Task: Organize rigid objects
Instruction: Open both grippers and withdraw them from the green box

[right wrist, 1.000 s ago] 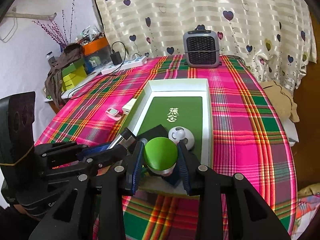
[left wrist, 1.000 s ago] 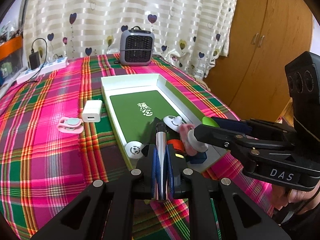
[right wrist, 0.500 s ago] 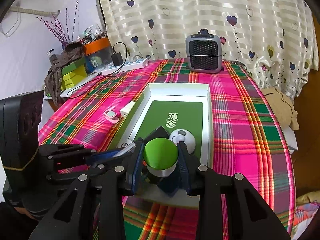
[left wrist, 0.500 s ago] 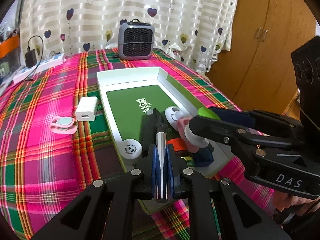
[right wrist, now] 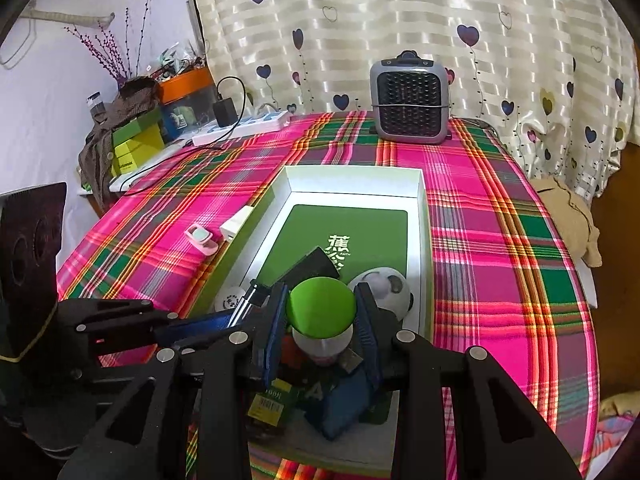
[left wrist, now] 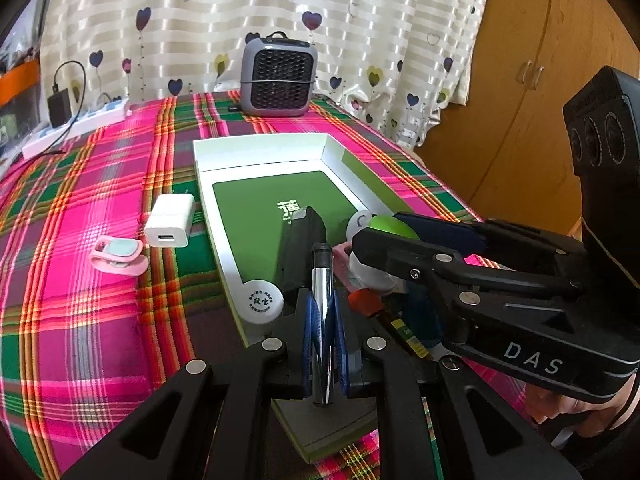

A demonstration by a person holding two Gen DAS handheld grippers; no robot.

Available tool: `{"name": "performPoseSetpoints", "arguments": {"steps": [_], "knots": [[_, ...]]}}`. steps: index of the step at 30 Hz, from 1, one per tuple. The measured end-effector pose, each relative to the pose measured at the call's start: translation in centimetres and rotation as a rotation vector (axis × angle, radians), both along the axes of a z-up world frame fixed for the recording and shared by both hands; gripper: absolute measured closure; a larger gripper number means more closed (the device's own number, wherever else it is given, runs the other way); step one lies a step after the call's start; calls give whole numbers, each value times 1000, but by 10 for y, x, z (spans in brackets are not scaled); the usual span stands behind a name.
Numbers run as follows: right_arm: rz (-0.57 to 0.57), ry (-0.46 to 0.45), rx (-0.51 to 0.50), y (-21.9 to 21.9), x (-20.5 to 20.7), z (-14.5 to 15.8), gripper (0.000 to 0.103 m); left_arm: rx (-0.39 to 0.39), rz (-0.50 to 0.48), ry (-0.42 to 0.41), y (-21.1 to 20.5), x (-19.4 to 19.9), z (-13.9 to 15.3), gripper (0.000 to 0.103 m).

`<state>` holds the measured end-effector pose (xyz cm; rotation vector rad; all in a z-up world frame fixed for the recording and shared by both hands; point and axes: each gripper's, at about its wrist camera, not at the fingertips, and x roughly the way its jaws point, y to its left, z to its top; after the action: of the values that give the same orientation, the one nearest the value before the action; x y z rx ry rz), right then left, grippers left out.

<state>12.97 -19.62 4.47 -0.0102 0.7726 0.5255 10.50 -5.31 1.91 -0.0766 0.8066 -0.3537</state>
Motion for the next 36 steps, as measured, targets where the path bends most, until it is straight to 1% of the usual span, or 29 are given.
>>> {"name": "performPoseSetpoints", "arguments": {"steps": [1, 3, 6, 11, 23, 36], "knots": [[1, 1, 2, 0, 0, 0, 68, -3, 0, 0, 0, 0, 0, 91], [1, 0, -4, 1, 0, 0, 68, -14, -2, -3, 1, 0, 1, 84], [0, -4, -16, 3, -1, 2, 68, -19, -6, -10, 1, -3, 2, 80], [2, -16, -23, 5, -6, 5, 68, -27, 2, -12, 4, -7, 4, 80], [-1, -61, -21, 5, -22, 19, 67, -52, 20, -47, 17, -24, 16, 80], [-23, -64, -8, -2, -27, 23, 67, -59, 24, -54, 22, -34, 18, 79]]}}
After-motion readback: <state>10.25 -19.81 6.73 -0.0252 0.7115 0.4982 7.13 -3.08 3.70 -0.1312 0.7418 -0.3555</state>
